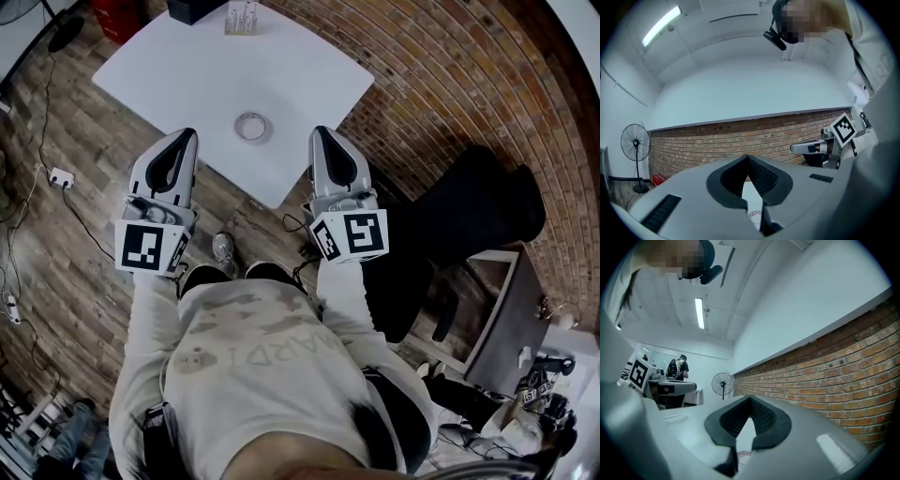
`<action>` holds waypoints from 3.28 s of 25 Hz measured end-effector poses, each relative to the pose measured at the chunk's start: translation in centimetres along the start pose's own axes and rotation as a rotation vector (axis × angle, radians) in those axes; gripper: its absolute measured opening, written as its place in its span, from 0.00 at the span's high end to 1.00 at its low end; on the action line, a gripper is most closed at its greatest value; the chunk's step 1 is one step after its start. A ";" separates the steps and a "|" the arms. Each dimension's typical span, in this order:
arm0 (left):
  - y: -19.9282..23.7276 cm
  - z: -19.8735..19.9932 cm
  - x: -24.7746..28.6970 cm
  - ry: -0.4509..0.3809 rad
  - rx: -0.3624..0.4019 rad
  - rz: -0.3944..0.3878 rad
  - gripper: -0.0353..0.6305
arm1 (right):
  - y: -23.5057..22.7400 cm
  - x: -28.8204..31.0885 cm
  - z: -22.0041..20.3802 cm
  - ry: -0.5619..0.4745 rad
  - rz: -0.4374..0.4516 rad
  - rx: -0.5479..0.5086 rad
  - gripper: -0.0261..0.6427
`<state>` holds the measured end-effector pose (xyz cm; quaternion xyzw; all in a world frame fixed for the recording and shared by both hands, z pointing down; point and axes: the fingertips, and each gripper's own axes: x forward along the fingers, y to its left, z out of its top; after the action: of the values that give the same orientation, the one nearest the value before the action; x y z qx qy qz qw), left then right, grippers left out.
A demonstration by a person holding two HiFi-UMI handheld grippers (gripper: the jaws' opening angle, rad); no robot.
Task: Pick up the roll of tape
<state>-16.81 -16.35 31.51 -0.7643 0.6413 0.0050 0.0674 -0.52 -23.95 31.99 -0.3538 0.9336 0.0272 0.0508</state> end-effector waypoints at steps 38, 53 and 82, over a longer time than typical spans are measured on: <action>-3.7 -30.0 12.9 0.674 0.428 -0.928 0.69 | -3.0 7.8 -7.6 0.203 -0.212 0.022 0.94; -4.5 -35.6 12.6 0.830 0.523 -1.108 0.71 | -5.2 7.4 -9.6 0.245 -0.295 0.045 0.94; -2.1 -26.6 12.8 0.688 0.035 -0.656 0.87 | -3.8 6.7 -8.2 0.205 -0.202 0.045 0.94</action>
<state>-14.59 -31.46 56.85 -0.8825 0.3512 -0.2806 -0.1381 -3.61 -31.97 39.33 -0.4456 0.8939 -0.0351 -0.0344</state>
